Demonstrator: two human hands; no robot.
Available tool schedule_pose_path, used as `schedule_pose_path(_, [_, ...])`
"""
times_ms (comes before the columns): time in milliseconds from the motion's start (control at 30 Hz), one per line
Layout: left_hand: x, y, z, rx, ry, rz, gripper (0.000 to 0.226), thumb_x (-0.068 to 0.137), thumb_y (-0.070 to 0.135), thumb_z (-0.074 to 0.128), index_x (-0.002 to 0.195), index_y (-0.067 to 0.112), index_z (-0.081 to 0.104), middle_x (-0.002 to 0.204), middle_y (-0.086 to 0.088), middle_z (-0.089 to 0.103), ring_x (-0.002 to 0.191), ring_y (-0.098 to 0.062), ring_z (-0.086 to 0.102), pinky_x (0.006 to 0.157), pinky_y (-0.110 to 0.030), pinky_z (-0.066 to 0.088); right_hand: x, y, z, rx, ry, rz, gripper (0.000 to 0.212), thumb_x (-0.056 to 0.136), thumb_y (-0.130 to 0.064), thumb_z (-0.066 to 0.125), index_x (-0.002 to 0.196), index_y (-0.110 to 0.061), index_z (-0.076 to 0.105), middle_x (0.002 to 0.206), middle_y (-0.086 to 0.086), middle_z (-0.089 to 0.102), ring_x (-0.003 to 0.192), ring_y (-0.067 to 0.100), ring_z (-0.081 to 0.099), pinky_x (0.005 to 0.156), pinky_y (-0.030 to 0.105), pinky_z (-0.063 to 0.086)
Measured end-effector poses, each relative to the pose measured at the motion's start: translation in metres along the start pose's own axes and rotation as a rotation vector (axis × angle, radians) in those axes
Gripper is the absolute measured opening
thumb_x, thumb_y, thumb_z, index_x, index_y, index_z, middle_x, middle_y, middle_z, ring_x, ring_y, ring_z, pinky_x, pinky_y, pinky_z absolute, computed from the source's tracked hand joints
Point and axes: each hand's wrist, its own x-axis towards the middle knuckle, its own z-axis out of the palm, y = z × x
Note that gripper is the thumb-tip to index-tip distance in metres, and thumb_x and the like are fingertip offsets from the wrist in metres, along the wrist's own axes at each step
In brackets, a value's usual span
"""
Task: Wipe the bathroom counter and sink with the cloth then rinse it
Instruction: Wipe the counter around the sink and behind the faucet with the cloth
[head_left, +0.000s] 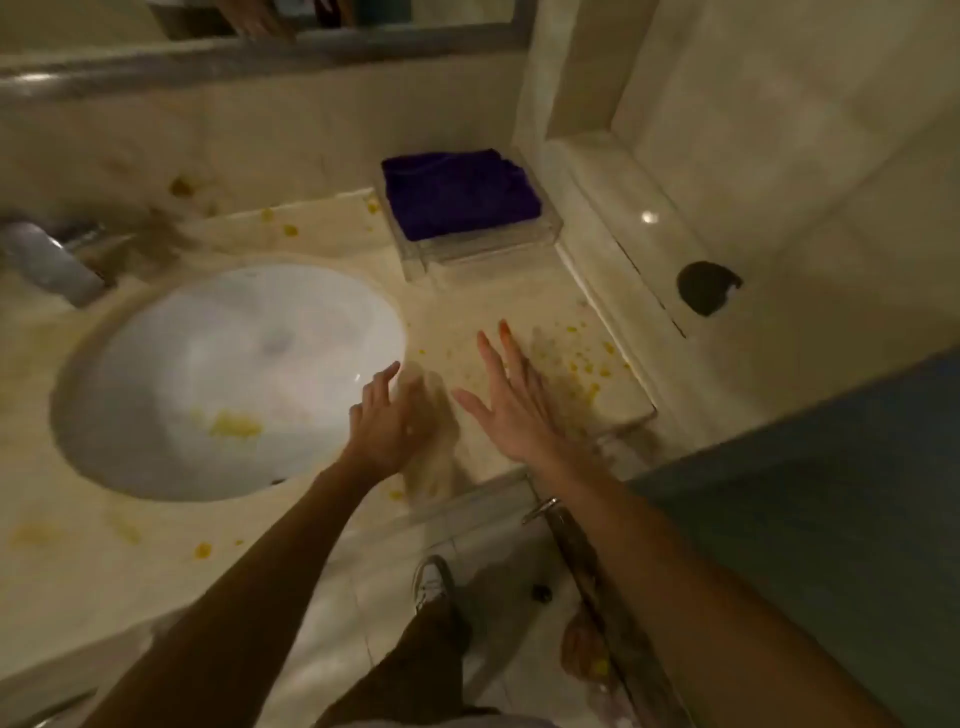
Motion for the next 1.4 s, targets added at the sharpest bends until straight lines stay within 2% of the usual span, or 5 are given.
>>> schedule_pose_path(233, [0.014, -0.01, 0.038, -0.05, -0.164, -0.102, 0.117, 0.08, 0.08, 0.047, 0.153, 0.027, -0.027, 0.156, -0.006, -0.04, 0.148, -0.025, -0.028, 0.121, -0.054, -0.006, 0.135, 0.004, -0.027, -0.246, -0.015, -0.073, 0.078, 0.107, -0.056, 0.042, 0.168, -0.026, 0.004, 0.177, 0.004, -0.005, 0.162, 0.027, 0.002, 0.13, 0.047, 0.007])
schedule_pose_path(533, [0.017, -0.015, 0.045, -0.009, -0.218, -0.088, 0.116, 0.08, 0.084, 0.038, 0.145, 0.03, -0.041, 0.149, -0.008, -0.052, 0.14, -0.027, -0.043, 0.118, -0.05, -0.013, 0.271, -0.002, -0.059, -0.516, -0.026, -0.328, 0.115, 0.087, -0.07, 0.063, 0.168, -0.015, 0.0, 0.176, 0.014, 0.001, 0.163, 0.028, -0.001, 0.132, 0.052, 0.01])
schedule_pose_path(767, [0.018, -0.014, 0.038, -0.009, -0.258, -0.096, 0.115, 0.076, 0.087, 0.032, 0.145, 0.031, -0.041, 0.145, -0.005, -0.057, 0.137, -0.023, -0.046, 0.117, -0.046, -0.015, 0.273, 0.02, -0.068, -0.24, -0.033, -0.451, 0.094, 0.079, -0.041, 0.084, 0.16, -0.025, 0.038, 0.167, 0.008, 0.038, 0.158, 0.025, 0.028, 0.127, 0.049, 0.032])
schedule_pose_path(1133, [0.018, -0.014, 0.039, -0.034, -0.181, -0.131, 0.121, 0.054, 0.103, 0.014, 0.146, 0.042, -0.034, 0.156, 0.0, -0.043, 0.139, -0.012, -0.034, 0.119, -0.046, -0.007, 0.144, 0.066, -0.018, -0.132, 0.262, -0.749, 0.039, 0.08, -0.034, 0.071, 0.113, -0.018, 0.083, 0.115, 0.01, 0.081, 0.103, 0.033, 0.078, 0.063, 0.036, 0.067])
schedule_pose_path(1400, [0.014, -0.009, 0.032, -0.193, -0.02, -0.208, 0.132, 0.06, 0.09, 0.056, 0.159, 0.023, 0.001, 0.167, 0.001, 0.005, 0.152, -0.019, 0.011, 0.119, -0.047, 0.016, 0.072, 0.075, 0.032, -0.176, 0.186, -0.507, 0.059, 0.103, -0.054, 0.042, 0.15, -0.022, 0.057, 0.158, 0.008, 0.052, 0.147, 0.027, 0.048, 0.117, 0.053, 0.042])
